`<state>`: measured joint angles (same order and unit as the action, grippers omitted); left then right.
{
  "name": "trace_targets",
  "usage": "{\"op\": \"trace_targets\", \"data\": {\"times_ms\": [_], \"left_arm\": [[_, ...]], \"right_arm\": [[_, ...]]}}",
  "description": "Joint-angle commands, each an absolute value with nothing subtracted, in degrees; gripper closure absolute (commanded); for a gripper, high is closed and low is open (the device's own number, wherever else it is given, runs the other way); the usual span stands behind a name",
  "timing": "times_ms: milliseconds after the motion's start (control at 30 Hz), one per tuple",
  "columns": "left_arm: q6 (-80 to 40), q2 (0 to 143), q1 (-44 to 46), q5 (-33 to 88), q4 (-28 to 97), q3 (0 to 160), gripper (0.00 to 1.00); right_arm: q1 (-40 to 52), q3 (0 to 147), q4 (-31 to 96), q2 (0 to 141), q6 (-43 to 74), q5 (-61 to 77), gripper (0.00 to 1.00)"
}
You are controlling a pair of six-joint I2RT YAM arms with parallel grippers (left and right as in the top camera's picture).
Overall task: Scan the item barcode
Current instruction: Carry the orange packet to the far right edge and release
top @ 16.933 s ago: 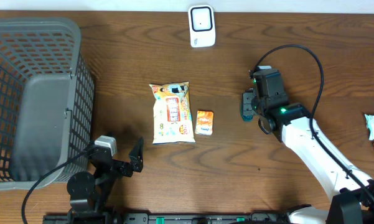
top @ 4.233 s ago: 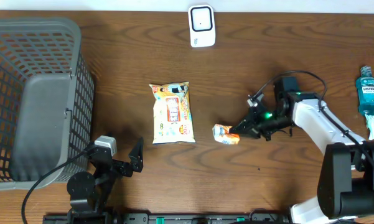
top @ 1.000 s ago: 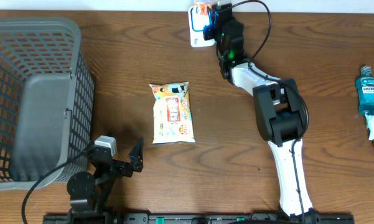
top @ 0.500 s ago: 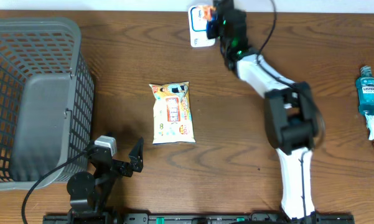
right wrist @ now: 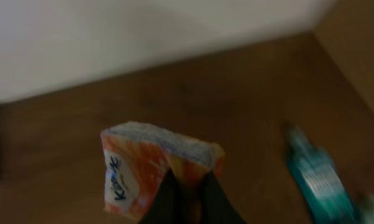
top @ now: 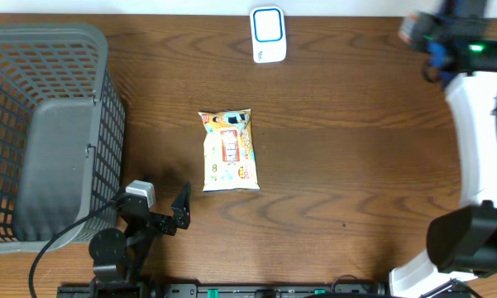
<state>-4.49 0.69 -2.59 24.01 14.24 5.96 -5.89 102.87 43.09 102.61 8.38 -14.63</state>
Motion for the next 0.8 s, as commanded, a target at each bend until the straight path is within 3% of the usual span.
{"op": "trace_targets", "data": {"times_ms": [0, 300, 667, 700, 767], "left_arm": [[-4.8, 0.6, -2.8, 23.9, 14.9, 4.8, 0.02], [-4.8, 0.6, -2.8, 23.9, 14.9, 4.8, 0.02], [-4.8, 0.6, -2.8, 23.9, 14.9, 4.8, 0.02], [-4.8, 0.6, -2.8, 23.9, 14.9, 4.8, 0.02], [-4.8, 0.6, -2.8, 23.9, 14.9, 4.8, 0.02]], "right_arm": [[-13.0, 98.9, 44.1, 105.3, 14.2, -16.2, 0.98], [-27.0, 79.4, 28.4, 111.9, 18.4, -16.2, 0.98], [-30.6, 75.3, 22.7, 109.8, 18.4, -19.8, 0.98], [-30.6, 75.4, 22.7, 108.6, 18.4, -20.0, 0.97], [-30.6, 75.4, 22.8, 105.6, 18.4, -18.9, 0.73]]}}
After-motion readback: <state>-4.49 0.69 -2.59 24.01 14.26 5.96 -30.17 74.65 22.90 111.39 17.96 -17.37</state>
